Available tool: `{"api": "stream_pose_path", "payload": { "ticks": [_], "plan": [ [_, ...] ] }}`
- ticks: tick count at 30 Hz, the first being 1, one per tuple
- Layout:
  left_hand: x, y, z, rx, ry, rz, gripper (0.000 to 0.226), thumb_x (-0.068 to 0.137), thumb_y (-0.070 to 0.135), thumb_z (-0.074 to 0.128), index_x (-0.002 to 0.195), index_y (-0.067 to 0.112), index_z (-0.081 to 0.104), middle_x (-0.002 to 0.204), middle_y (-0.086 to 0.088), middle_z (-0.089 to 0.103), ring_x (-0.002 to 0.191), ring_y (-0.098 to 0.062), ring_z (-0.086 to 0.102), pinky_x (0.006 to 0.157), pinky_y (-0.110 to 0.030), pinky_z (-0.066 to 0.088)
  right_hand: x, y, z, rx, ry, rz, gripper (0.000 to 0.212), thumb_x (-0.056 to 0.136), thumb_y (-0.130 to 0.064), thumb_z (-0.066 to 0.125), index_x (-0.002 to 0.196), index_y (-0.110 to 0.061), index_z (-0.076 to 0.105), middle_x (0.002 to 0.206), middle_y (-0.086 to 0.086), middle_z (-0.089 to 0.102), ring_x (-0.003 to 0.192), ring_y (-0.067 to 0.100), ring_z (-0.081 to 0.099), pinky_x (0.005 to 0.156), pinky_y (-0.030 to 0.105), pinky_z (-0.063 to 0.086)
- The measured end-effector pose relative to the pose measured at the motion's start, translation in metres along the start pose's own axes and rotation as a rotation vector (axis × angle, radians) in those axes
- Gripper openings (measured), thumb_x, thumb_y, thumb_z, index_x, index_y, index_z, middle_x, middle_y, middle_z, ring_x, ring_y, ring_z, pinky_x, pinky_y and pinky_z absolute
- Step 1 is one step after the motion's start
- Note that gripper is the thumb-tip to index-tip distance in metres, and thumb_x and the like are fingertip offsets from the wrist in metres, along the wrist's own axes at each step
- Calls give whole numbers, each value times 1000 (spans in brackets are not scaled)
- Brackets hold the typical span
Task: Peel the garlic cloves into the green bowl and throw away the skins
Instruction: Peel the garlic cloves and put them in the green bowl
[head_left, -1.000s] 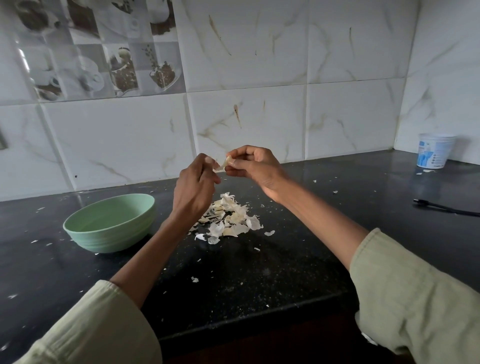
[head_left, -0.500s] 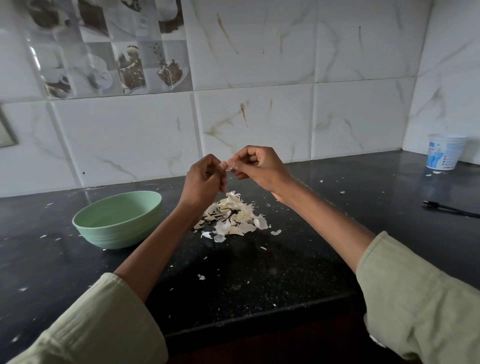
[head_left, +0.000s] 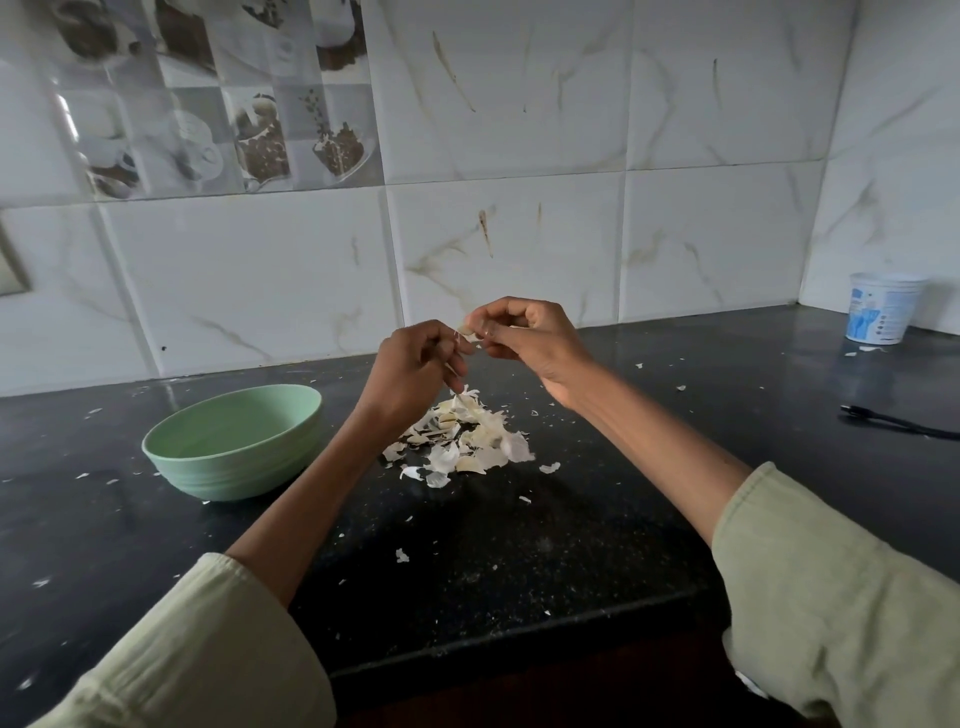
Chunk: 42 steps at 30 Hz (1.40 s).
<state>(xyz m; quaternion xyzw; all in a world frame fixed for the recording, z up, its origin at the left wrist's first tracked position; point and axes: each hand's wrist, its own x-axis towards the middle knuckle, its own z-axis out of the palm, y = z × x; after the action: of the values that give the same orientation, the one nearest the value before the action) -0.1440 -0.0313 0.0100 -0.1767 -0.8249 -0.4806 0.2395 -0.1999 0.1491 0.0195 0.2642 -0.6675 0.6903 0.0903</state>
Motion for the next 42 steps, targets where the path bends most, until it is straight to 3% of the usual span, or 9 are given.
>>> {"api": "stream_pose_path", "payload": {
  "ticks": [4,8,12,16,23,29,37,42],
  "plan": [
    [1,-4,0,125,30,9,19,95,-2,67,87,15,74,81,3,77,71,-12,74,69,-21,60,0,-2,-7,-87,6,-79,17,87,-6,81,103,-1,79,102,15,78,85,19,72,86,32,63],
    [3,-4,-5,162,67,17,17,98,9,68,86,15,78,84,4,78,73,-16,74,73,-27,61,-1,-8,-6,-150,-40,-120,22,84,-2,83,105,-1,78,103,9,79,88,15,75,87,27,61],
    [2,-1,-4,86,43,-29,24,107,13,55,97,9,76,90,-5,78,76,-22,75,63,-17,53,0,-9,-7,-193,-31,-149,20,83,2,82,102,-4,79,99,5,80,93,17,77,93,34,61],
    [4,0,-4,-72,8,-61,17,104,23,64,111,8,72,96,-8,79,80,-20,75,68,-27,55,2,-8,-8,-243,-28,-174,19,83,2,82,100,-4,80,97,6,80,96,22,77,94,37,61],
    [3,0,-4,-99,63,-41,17,100,20,70,106,4,74,92,-7,80,81,-24,78,73,-33,59,1,-9,-4,-359,-40,-273,15,83,-9,86,97,-10,80,93,-2,80,89,12,75,84,24,59],
    [4,-2,0,-5,116,1,14,106,12,59,105,6,72,85,-5,78,73,-20,75,65,-28,58,0,-9,-1,-356,-24,-268,19,81,-19,89,94,-9,80,88,1,79,83,21,75,80,33,63],
    [3,-3,1,51,168,8,14,103,13,63,97,9,74,78,-1,77,69,-15,73,67,-31,59,-3,-12,4,-566,5,-377,5,89,-10,78,92,-12,81,79,-7,77,73,5,71,71,19,57],
    [3,-2,1,43,166,-6,15,102,19,66,96,11,77,76,-2,77,69,-15,73,67,-28,59,-6,-15,4,-690,2,-444,5,88,-11,76,88,-14,80,76,-8,74,70,9,69,71,28,60]
  ]
}}
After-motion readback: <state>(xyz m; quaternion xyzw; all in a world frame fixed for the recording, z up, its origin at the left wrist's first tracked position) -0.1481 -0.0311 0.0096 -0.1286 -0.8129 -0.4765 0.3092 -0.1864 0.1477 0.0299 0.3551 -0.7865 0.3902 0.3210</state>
